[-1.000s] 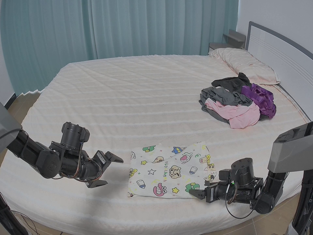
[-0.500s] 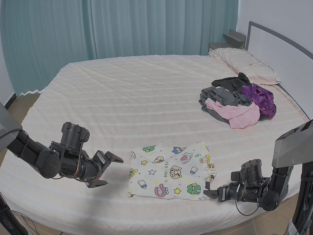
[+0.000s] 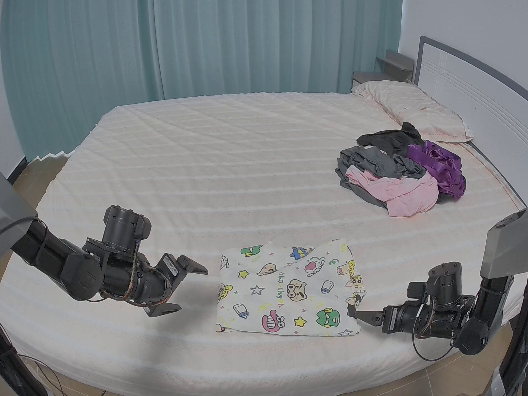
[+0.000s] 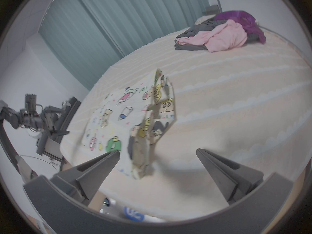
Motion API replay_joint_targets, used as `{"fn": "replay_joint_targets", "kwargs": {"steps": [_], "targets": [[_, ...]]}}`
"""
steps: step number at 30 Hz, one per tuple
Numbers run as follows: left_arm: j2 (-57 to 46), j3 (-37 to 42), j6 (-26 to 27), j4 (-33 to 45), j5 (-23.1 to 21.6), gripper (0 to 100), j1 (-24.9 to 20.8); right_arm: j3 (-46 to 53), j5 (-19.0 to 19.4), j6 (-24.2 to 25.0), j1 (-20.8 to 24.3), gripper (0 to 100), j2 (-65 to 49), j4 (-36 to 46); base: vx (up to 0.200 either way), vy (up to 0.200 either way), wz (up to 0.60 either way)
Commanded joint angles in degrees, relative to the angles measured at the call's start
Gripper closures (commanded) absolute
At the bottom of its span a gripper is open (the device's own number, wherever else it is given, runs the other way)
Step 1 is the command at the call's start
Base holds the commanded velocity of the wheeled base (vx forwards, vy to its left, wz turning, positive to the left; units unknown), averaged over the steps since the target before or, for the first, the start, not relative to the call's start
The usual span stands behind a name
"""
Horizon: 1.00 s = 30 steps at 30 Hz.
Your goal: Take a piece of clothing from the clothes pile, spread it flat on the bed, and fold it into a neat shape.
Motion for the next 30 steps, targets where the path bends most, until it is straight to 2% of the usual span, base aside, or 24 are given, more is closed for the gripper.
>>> {"fn": "replay_joint_targets", "kwargs": {"steps": [1,4,10,15,16,30], "targets": [[-0.16,0.01,-0.02,-0.03,0.03,0,-0.02,1.1,2.76,5.3,4.6,0,-2.22,-0.12,0.0,0.0,0.0],[-0.16,0.01,-0.02,-0.03,0.03,0,0.06,0.57,4.34,6.79,6.36,0,0.51,-0.21,0.0,0.0,0.0],[-0.25,0.01,-0.02,-0.03,0.03,0,0.06,-1.72,4.52,6.88,6.8,0,6.31,-2.76,0.0,0.0,0.0],[-0.25,-0.08,-0.02,-0.03,0.03,0,-0.02,-2.77,4.69,6.97,6.89,0,6.84,-3.82,0.0,0.0,0.0],[-0.16,-0.08,-0.02,-0.03,0.03,0,-0.02,-3.12,4.69,6.97,7.06,100,7.01,-3.82,0.0,0.0,0.0],[-0.16,-0.08,-0.02,-0.03,0.03,0,0.06,-2.51,4.34,6.97,6.18,100,5.78,-3.9,0.0,0.0,0.0]]}}
